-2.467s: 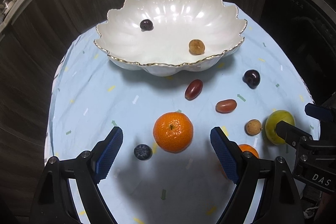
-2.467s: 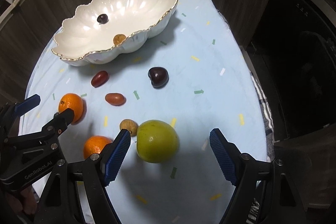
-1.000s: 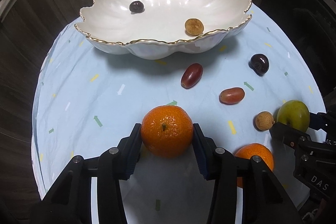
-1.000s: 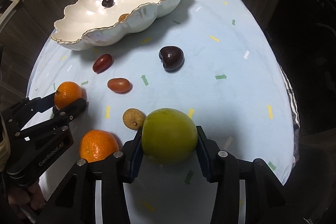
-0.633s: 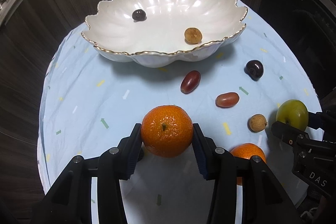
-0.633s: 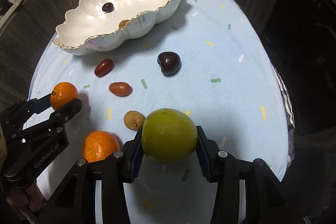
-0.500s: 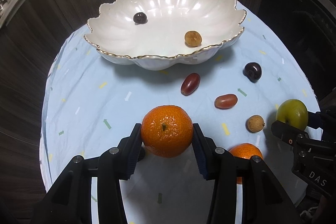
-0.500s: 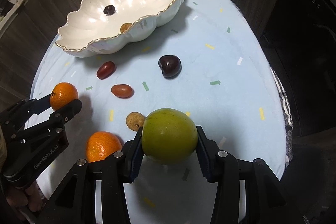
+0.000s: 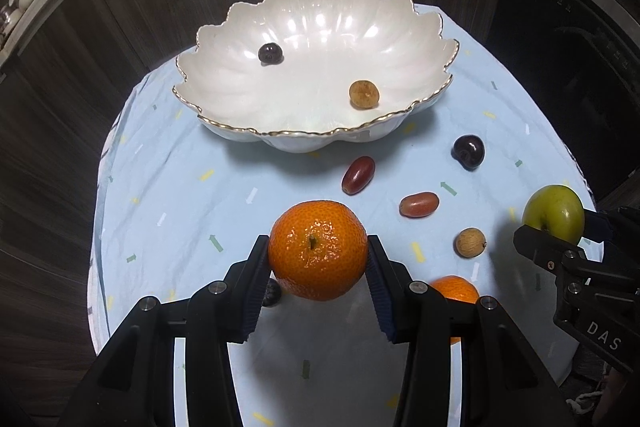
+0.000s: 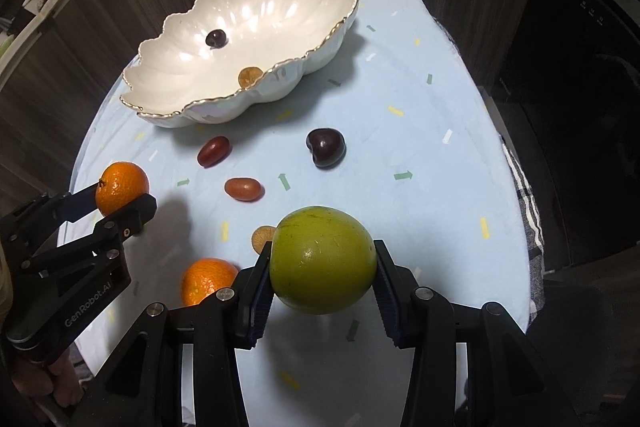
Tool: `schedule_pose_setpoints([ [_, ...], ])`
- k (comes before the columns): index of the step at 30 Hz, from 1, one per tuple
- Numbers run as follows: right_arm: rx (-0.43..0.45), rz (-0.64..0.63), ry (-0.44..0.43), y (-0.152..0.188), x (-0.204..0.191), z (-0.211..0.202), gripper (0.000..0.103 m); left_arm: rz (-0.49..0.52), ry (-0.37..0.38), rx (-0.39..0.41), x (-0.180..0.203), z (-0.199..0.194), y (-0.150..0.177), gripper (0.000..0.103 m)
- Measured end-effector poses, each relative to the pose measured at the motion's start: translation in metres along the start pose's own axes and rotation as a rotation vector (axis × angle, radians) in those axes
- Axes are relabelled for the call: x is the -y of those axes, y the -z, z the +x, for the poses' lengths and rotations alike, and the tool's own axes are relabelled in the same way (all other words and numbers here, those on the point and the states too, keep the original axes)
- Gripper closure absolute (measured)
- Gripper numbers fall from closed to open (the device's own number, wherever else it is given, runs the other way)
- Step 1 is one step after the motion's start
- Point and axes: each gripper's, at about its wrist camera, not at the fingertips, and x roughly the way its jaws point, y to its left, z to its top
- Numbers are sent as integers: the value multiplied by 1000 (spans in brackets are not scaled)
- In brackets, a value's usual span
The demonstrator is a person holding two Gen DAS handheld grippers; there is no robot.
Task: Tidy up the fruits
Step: 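Carry the mandarin with the left tool while the right tool carries the apple over the bowl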
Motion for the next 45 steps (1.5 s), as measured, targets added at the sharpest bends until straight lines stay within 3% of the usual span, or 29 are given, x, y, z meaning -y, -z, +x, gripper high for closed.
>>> schedule_pose_setpoints([
  [31,109,-28,0,-36,-7,-38,57,-18,2,64,-12,-38,-31,57],
  [45,166,-64,-1,-75,-15,-44,57,-50,-5,107,-26,-45,-62,57],
])
